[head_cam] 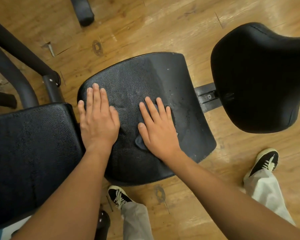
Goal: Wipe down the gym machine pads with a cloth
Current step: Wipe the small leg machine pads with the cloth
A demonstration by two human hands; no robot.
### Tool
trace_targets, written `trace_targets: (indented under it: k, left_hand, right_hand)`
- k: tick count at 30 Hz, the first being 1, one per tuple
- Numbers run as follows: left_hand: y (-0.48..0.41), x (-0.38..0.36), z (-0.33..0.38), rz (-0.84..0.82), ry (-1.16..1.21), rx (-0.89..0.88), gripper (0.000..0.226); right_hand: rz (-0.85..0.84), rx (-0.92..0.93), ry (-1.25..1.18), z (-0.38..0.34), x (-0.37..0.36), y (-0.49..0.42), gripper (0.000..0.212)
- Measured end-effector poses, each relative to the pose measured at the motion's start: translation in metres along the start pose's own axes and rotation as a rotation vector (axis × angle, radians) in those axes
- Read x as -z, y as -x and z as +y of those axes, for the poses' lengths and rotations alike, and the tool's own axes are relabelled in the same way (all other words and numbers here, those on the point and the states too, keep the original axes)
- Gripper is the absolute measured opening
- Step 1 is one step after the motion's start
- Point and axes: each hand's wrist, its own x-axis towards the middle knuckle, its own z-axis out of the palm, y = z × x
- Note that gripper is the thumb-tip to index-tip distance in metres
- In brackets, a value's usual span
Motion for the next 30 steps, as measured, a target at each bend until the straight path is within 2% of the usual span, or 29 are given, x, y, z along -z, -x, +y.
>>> trace_targets:
  k: [7,12,16,24,30]
  left_hand:
    - [0.000,0.000,0.000,-0.003,0.003,0.008,0.060]
    - [-0.001,0.004,0.003,-0.034,-0.010,0.023,0.060]
    - [0.012,0.006,0.015,-0.078,-0.058,0.072,0.070]
    - [0.014,0.001,0.022,-0.052,-0.072,0.102,0.067]
    - [0.014,-0.002,0.023,-0.026,-0.084,0.104,0.067]
  right_hand:
    - [-0.072,0.011,0.059,0.005,0.000,0.058,0.060]
    - [-0.105,-0.003,0.054,0.004,0.002,0.065,0.059]
    - [-0.141,0.008,0.038,0.005,0.005,0.066,0.059]
    - [-0.090,0.041,0.033,0.010,0.002,0.051,0.057]
    - [-0.011,0.058,-0.021,0.011,0.000,-0.011,0.057]
